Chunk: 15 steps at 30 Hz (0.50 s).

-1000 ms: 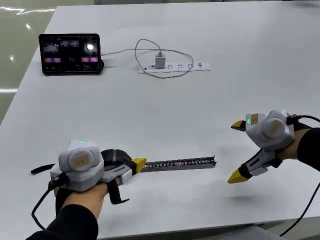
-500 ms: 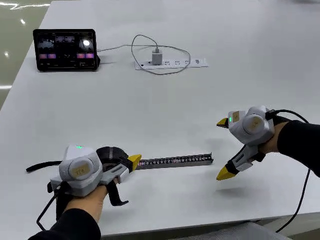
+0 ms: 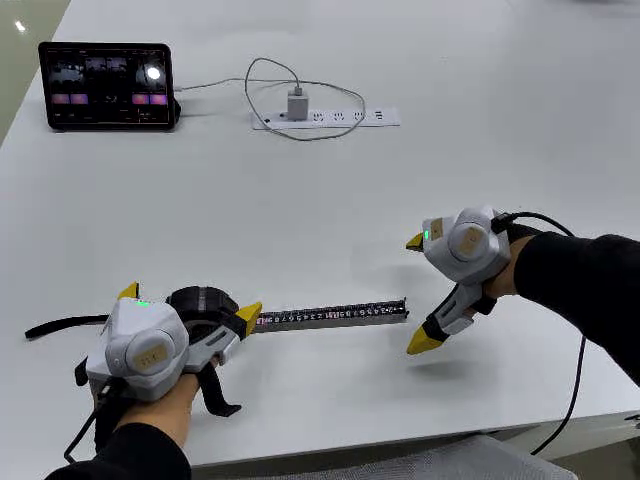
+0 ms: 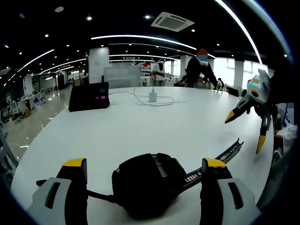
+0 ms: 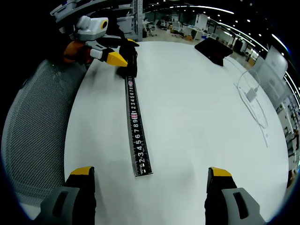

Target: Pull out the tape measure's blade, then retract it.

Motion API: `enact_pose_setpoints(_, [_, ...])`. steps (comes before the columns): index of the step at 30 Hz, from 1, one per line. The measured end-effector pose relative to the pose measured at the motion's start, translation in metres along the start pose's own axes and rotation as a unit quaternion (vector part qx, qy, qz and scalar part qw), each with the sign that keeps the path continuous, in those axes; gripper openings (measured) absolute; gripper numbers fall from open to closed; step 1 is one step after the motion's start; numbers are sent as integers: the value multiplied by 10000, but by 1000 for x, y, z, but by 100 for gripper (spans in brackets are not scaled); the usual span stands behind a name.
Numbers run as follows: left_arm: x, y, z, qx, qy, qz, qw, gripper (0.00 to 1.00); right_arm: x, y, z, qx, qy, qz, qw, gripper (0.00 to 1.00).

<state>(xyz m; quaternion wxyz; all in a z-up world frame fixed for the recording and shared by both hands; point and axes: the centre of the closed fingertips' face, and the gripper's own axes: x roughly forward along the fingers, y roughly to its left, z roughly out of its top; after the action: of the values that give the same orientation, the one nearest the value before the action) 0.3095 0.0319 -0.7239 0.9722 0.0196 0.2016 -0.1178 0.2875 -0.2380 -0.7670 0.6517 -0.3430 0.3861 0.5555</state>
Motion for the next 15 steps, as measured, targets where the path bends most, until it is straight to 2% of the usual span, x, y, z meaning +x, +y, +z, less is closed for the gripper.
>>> enact_pose_setpoints(2, [0,0,-1,-77,-12,-9,10000,99,2,1,0,-26,15,26,10000,99])
enact_pose_setpoints(5, [1,3,-3,-91,8,22,10000,99,4,2,1,-42,7,96,9999,91])
enact_pose_setpoints(8, [2,4,-4,-79,-4,-10,10000,99,5,2,3,7,-14,95,10000,89])
enact_pose_setpoints(11, [2,5,-4,-135,1,7,9999,99,7,3,5,-35,-46,117,9999,82])
enact_pose_setpoints(15, [2,6,-5,-122,5,16,9999,99,9,8,4,-195,40,212,9996,71])
